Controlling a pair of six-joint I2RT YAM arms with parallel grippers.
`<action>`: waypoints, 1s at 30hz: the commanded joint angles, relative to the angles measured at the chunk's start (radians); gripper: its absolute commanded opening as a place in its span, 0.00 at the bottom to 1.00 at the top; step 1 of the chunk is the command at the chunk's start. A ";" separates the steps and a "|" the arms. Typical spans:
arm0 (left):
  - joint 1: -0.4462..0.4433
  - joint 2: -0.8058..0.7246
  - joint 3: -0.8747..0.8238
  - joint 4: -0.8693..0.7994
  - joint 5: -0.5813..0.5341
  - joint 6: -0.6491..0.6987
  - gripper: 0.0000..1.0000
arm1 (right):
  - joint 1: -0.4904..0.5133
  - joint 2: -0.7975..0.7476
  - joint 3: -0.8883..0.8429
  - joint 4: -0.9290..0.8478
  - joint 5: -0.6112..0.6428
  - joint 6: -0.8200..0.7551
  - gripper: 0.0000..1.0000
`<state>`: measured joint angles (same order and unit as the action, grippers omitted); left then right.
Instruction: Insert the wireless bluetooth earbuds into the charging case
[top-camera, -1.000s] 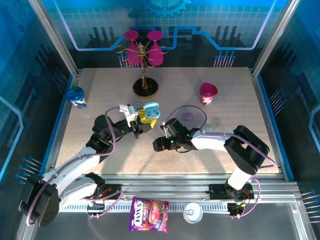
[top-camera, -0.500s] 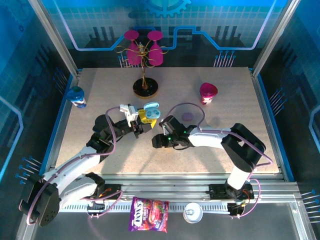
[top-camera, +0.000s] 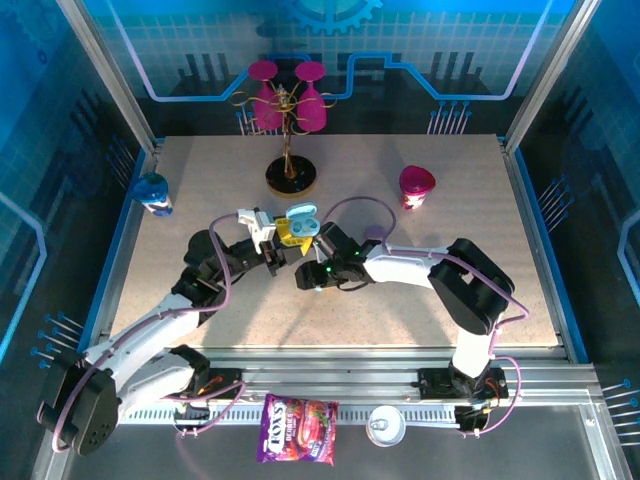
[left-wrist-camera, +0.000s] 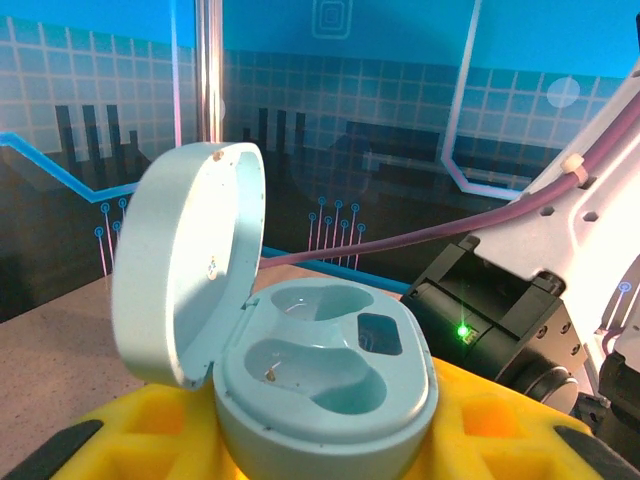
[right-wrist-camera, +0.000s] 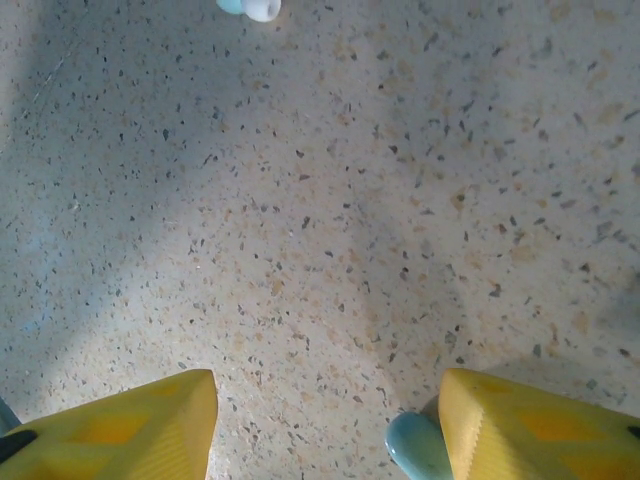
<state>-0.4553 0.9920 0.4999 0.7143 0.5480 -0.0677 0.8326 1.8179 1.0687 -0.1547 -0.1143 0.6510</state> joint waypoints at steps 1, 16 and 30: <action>0.003 -0.032 -0.008 0.014 -0.026 0.026 0.33 | 0.019 -0.001 0.043 -0.118 0.069 -0.087 0.59; 0.004 -0.101 0.035 -0.059 -0.058 0.045 0.33 | 0.119 0.036 0.191 -0.425 0.298 -0.487 0.40; 0.003 -0.098 0.054 -0.072 -0.045 0.056 0.33 | 0.168 0.200 0.396 -0.615 0.381 -0.516 0.33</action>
<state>-0.4553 0.8982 0.5240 0.6254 0.5007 -0.0231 0.9901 1.9884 1.4258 -0.6998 0.2420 0.1486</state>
